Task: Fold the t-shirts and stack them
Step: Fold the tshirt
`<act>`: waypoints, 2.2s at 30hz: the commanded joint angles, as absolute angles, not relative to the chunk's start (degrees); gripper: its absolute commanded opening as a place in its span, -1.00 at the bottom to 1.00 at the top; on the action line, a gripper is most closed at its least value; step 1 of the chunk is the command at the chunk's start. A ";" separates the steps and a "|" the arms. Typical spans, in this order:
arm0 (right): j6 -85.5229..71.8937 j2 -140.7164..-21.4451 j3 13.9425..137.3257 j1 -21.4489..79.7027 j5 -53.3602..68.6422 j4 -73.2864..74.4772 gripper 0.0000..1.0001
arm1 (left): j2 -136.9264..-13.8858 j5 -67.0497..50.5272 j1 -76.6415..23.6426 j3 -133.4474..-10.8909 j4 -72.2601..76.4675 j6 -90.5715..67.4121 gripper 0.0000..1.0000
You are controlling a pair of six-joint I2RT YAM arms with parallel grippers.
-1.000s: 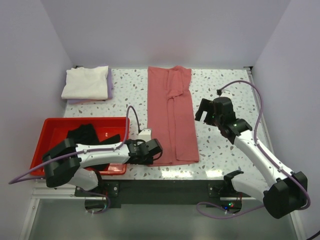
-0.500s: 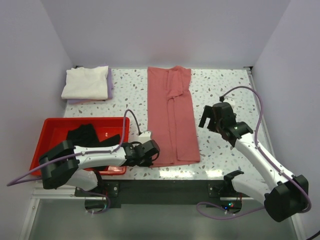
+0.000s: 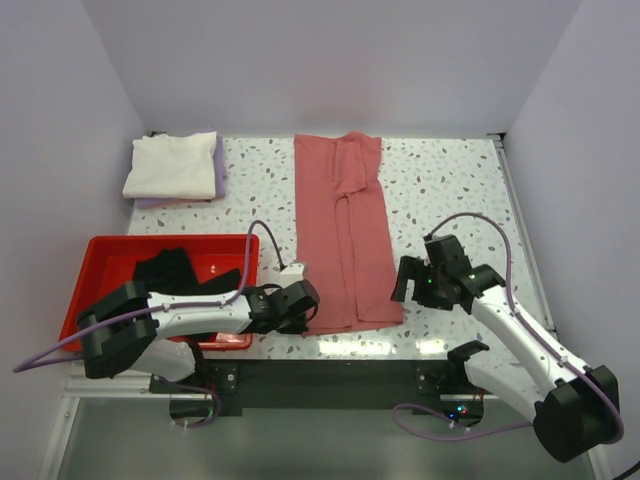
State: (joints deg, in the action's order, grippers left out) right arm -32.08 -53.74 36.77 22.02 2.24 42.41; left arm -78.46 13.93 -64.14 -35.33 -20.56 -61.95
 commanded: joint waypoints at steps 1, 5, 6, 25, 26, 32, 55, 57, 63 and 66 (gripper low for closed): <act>-33.57 -53.26 33.23 22.06 11.42 44.04 0.79 | -78.22 14.24 -64.16 -33.31 -25.58 -61.52 -1.00; -34.89 -54.22 28.58 22.06 14.68 38.69 0.59 | -78.05 14.85 -64.16 -32.96 -25.84 -62.05 -1.00; -35.07 -54.66 28.13 22.06 14.68 37.89 0.57 | -78.05 14.85 -64.16 -32.87 -25.75 -62.31 -1.00; -35.68 -60.39 24.17 22.15 14.24 31.72 -0.94 | -77.61 14.07 -64.16 -31.91 -26.98 -63.72 -1.00; -35.51 -59.51 23.39 22.15 15.37 33.82 -1.00 | -77.26 13.80 -64.16 -31.21 -27.33 -63.55 -1.00; -37.70 -49.95 18.55 22.67 20.21 40.76 -1.00 | -73.66 9.59 -64.69 -28.22 -28.04 -62.93 -1.00; -36.04 -41.57 24.95 22.85 22.85 41.05 -1.00 | -65.04 10.27 -65.48 -31.26 -25.38 -63.54 -1.00; -34.46 -43.94 27.33 22.94 21.89 39.64 -1.00 | -65.91 12.64 -65.30 -33.56 -27.06 -62.85 -1.00; -32.08 -49.22 33.66 22.85 15.91 37.71 -1.00 | -71.71 12.84 -59.17 -38.58 -26.02 -58.02 -1.00; -32.69 -50.88 34.89 22.85 11.61 33.41 -1.00 | -73.03 12.65 -57.05 -41.30 -21.11 -54.51 -1.00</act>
